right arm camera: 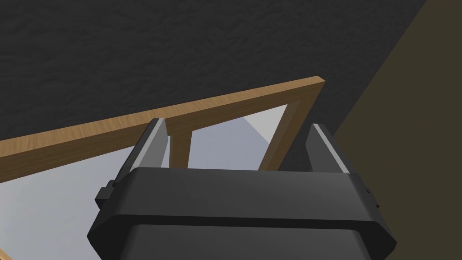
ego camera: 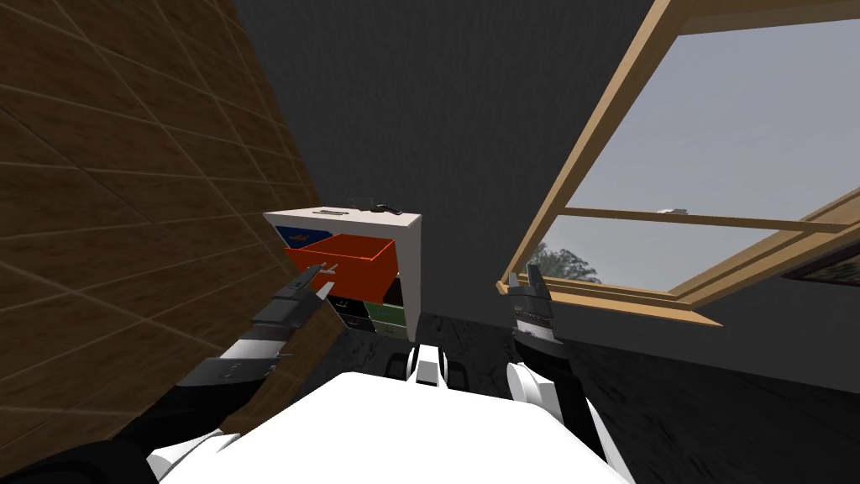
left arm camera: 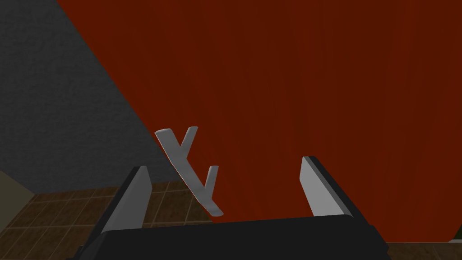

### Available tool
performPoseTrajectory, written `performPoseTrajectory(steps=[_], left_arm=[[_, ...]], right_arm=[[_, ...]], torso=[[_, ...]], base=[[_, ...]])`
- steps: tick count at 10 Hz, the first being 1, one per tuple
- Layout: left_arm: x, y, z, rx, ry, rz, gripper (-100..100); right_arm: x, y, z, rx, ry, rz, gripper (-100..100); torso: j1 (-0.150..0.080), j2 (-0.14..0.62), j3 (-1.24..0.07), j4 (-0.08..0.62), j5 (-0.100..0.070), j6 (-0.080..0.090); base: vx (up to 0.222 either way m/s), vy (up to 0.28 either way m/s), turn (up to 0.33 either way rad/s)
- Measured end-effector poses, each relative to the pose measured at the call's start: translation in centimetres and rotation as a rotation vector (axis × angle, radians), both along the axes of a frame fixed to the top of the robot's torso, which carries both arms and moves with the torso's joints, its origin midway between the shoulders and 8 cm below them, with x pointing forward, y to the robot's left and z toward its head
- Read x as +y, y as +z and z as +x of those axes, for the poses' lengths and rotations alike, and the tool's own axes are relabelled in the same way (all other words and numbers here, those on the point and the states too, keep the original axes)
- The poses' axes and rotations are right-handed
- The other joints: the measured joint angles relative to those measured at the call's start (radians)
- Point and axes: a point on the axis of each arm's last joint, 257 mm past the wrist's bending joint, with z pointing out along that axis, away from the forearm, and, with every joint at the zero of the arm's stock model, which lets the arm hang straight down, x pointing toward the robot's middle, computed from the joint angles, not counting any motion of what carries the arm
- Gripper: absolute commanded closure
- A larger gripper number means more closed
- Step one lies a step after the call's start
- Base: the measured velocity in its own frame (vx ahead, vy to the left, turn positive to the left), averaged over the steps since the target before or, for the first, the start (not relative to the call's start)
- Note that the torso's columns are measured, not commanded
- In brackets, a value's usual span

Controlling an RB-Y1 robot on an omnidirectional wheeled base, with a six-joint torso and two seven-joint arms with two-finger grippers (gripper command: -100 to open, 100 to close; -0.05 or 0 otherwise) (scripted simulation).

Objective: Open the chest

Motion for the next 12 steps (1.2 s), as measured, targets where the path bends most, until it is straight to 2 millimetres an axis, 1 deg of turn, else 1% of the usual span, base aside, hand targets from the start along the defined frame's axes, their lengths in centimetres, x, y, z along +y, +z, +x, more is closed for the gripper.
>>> performPoseTrajectory(steps=[1,3,5,7,9,12], left_arm=[[0.1,-0.1,-0.7,0.001,0.001,0.004,-100],[1.0,0.9,-1.9,-0.007,-0.004,0.003,-100],[1.2,0.9,-3.1,-0.001,-0.001,0.008,-100],[1.9,1.8,-4.2,-0.003,-0.006,0.008,-100],[2.1,2.1,-5.3,-0.001,-0.006,0.014,-100],[2.6,3.6,-6.7,-0.010,-0.017,0.015,-100]], right_arm=[[0.0,0.0,0.0,0.000,0.000,0.000,0],[0.0,0.0,0.0,0.000,0.000,0.000,0],[0.0,0.0,0.0,0.000,0.000,0.000,0],[0.0,0.0,0.0,0.000,0.000,0.000,0],[0.0,0.0,0.0,0.000,0.000,0.000,0],[0.0,0.0,0.0,0.000,0.000,0.000,0]], torso=[[0.002,0.003,0.002,0.001,0.001,0.000],[0.000,-0.001,-0.001,0.000,0.000,0.000],[0.002,0.003,0.002,0.001,0.001,0.000],[-0.001,-0.001,-0.001,0.000,0.000,0.000],[0.002,0.003,0.002,0.001,0.001,0.000],[0.001,0.000,0.000,0.000,0.000,0.000]], base=[[0.072,-0.038,0.001],[0.071,-0.037,0.004],[0.038,-0.028,0.000],[0.066,-0.041,0.005],[0.034,-0.024,0.000],[0.054,-0.028,0.003]])
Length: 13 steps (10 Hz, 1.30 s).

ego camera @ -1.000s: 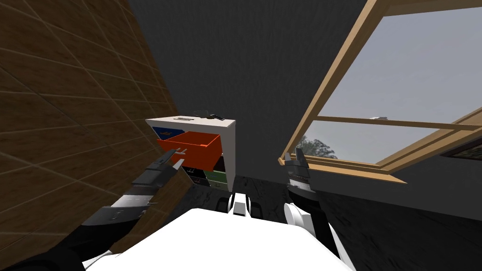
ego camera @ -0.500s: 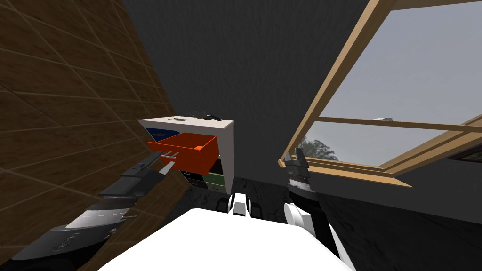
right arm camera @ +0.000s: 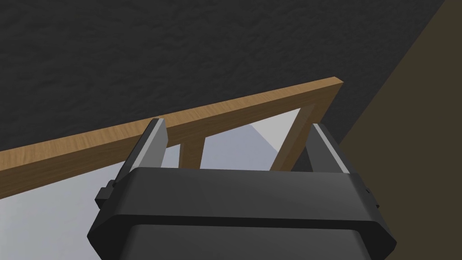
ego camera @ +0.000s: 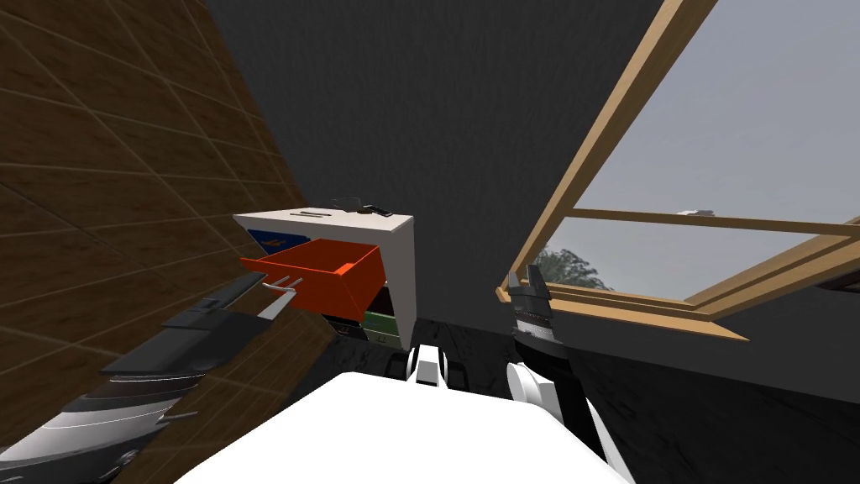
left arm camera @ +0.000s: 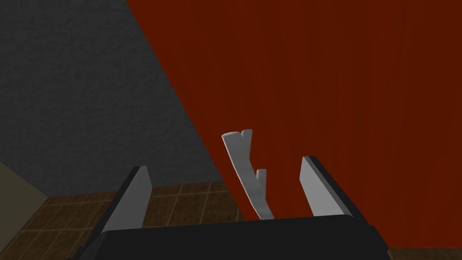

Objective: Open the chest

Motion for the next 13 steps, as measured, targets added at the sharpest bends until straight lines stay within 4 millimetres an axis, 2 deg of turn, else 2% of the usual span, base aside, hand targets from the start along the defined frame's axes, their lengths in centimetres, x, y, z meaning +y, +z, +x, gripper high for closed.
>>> performPoseTrajectory(steps=[2,4,7,11,12,13], left_arm=[[-0.1,0.2,-0.8,0.005,-0.002,0.006,-100],[0.5,1.3,-1.6,0.001,-0.015,0.003,-100],[0.3,2.6,-2.7,-0.001,-0.032,0.007,-100],[0.4,3.4,-3.8,0.022,-0.039,0.003,-100],[0.4,3.3,-3.8,0.026,-0.039,0.002,0],[0.4,3.1,-3.8,0.030,-0.038,0.000,0]], right_arm=[[0.0,0.0,0.0,0.000,0.000,0.000,0],[0.0,0.0,0.0,0.000,0.000,0.000,0],[0.0,0.0,0.0,0.000,0.000,0.000,0],[0.0,0.0,0.0,0.000,0.000,0.000,0],[0.0,0.0,0.0,0.000,0.000,0.000,0],[0.0,0.0,0.0,0.000,0.000,0.000,0]], torso=[[0.001,0.004,0.003,0.001,0.001,0.000],[-0.002,-0.002,-0.001,-0.001,-0.001,0.000],[0.000,0.000,0.001,0.000,0.000,0.000],[0.000,0.008,0.000,0.007,-0.009,-0.003],[-0.002,0.006,0.000,0.005,-0.007,-0.002],[-0.003,0.004,0.000,0.003,-0.005,-0.001]], base=[[0.032,-0.017,0.001],[0.067,-0.047,0.004],[0.037,-0.032,0.036],[0.002,-0.003,0.009],[0.000,0.000,0.000],[0.000,0.000,0.000]])
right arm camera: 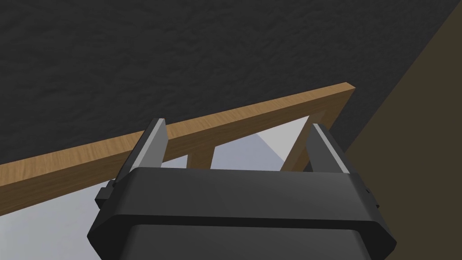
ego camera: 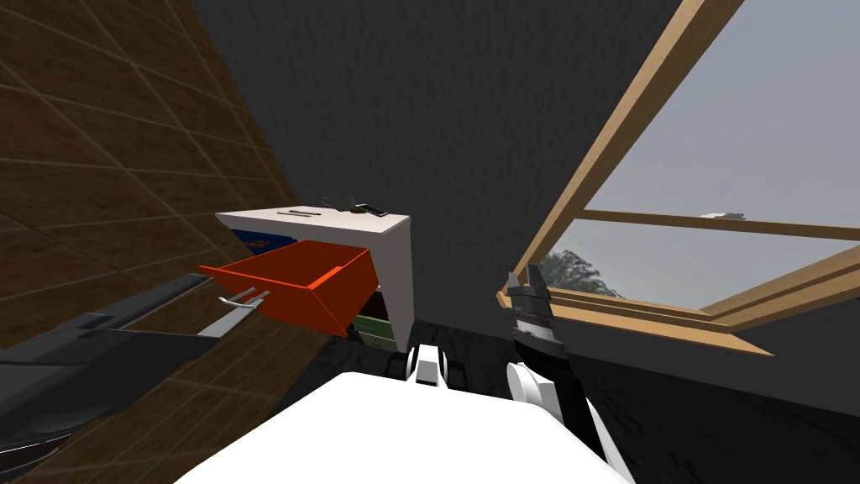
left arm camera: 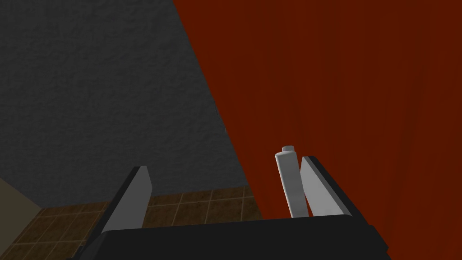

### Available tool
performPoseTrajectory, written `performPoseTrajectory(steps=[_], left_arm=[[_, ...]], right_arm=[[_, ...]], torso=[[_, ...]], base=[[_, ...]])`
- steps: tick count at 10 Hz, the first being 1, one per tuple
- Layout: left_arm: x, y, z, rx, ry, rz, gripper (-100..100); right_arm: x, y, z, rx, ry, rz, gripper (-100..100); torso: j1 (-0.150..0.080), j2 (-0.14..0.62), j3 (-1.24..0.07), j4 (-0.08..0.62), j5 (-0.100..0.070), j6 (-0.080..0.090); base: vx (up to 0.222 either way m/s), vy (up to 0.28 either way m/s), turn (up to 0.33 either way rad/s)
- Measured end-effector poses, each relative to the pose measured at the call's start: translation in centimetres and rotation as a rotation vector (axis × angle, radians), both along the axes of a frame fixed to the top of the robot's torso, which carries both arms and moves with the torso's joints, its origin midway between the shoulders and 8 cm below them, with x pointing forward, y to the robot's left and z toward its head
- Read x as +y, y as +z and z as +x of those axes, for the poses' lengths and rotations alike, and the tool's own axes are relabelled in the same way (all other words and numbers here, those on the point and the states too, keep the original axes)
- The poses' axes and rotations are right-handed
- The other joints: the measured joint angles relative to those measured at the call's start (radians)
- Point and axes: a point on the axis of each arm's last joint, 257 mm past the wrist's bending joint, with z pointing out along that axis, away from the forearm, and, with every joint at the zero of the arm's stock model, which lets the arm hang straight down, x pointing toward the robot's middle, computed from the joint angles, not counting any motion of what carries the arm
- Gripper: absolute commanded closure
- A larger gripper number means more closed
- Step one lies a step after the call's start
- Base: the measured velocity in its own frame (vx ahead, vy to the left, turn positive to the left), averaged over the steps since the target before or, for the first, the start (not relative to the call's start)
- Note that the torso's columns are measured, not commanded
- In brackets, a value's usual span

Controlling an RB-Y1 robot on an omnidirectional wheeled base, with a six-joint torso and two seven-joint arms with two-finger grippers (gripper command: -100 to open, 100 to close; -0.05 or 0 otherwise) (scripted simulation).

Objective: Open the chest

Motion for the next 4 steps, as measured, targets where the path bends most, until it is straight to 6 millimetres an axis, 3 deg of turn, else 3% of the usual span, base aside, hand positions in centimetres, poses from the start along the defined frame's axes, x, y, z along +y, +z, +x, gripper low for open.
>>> performPoseTrajectory(steps=[4], left_arm=[[0.16,-0.27,-0.03,0.009,0.005,-0.002,0]], right_arm=[[0.00,0.00,0.00,0.000,0.000,0.000,0]], torso=[[0.001,-0.003,0.000,-0.003,0.003,0.001]], base=[[0.000,0.000,0.000]])
